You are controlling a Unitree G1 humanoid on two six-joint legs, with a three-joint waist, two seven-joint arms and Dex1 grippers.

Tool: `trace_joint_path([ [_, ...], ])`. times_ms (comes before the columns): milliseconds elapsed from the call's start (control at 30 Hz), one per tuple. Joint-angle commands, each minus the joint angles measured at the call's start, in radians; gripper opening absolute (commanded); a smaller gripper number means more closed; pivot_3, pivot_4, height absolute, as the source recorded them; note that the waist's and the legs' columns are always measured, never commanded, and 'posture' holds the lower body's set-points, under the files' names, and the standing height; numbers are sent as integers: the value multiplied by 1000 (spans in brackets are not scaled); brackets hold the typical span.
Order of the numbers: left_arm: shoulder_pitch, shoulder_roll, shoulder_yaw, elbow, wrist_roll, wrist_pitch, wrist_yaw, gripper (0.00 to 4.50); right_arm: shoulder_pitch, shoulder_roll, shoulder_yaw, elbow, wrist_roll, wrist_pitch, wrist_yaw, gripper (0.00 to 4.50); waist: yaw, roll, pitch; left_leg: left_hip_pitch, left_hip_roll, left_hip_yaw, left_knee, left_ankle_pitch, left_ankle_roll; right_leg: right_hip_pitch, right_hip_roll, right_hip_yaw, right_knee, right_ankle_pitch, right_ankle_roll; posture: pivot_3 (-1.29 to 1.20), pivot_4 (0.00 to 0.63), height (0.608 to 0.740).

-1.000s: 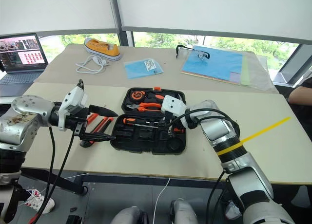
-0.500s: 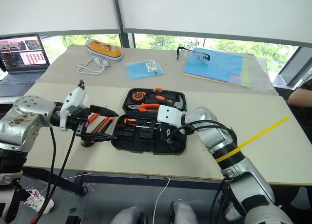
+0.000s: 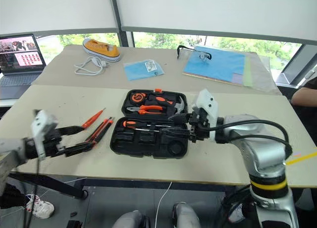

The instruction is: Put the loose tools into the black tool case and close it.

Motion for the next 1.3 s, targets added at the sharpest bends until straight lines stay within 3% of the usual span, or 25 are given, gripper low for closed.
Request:
trace_joint_path([
  [33,73,20,64,11,52,-21,44,4500,-4,-19,-57,-41,78,22,-41,4481,3,0,0,0,0,0,0,-1,-2,1,0,0,0,-2,3,0,150,718],
  [233,-39,92,-35,141,104,-39,61,4500,13,-50,-40,-34,109,1,-82,4481,36,-1,0,0,-1,0,1,-4,-9,1,-3,-1,2,-3,6,0,150,718],
  [367,-413,134,-309,416,211,-29,13,4500,35,-60,-16,-46,103,-30,-113,4481,53,-2,0,-2,-1,0,2,-4,-9,1,-4,-6,2,-3,6,0,150,718],
  [567,-791,65,-575,709,332,-11,-81,4500,95,-74,-19,-100,116,-51,-160,4481,36,-4,-1,-3,-1,4,2,0,1,1,1,-6,2,2,-1,0,150,718],
  [867,-1075,-89,-736,1165,521,-153,-41,4500,153,-94,-25,-162,138,-61,-210,4481,18,-4,-1,-10,-1,4,3,0,1,0,3,-22,0,1,0,0,150,718],
  [900,-1085,-98,-741,1192,533,-166,-43,3986,155,-98,-28,-165,138,-61,-213,4500,18,-4,-2,-10,-1,4,3,0,1,0,2,-22,-1,-1,2,0,150,718],
  [933,-1090,-104,-747,1215,546,-186,-44,3800,158,-104,-35,-165,138,-62,-216,4500,19,-4,-1,-9,-1,4,4,0,1,1,2,-21,-1,-2,5,0,150,718],
  [1033,-1103,-114,-740,1272,566,-227,-36,2583,167,-118,-49,-164,141,-65,-222,4500,19,-4,-2,-6,0,4,5,0,1,3,-4,-18,1,-4,8,0,150,718],
  [1133,-1111,-108,-693,1292,546,-287,-17,1665,183,-131,-66,-167,152,-59,-223,4500,19,-4,-2,-3,0,4,5,0,1,3,-6,-13,4,-4,8,0,150,718],
  [1233,-1112,-104,-594,1231,467,-486,-36,570,216,-153,-83,-183,175,-50,-208,4500,20,-5,-1,-3,1,4,5,1,1,3,-6,-12,4,-4,8,0,150,718],
  [1300,-1095,-92,-564,1132,425,-557,-127,428,241,-170,-98,-195,203,-45,-197,4500,24,-8,0,-4,2,4,6,1,1,2,-6,-12,4,-4,7,0,150,718],
])
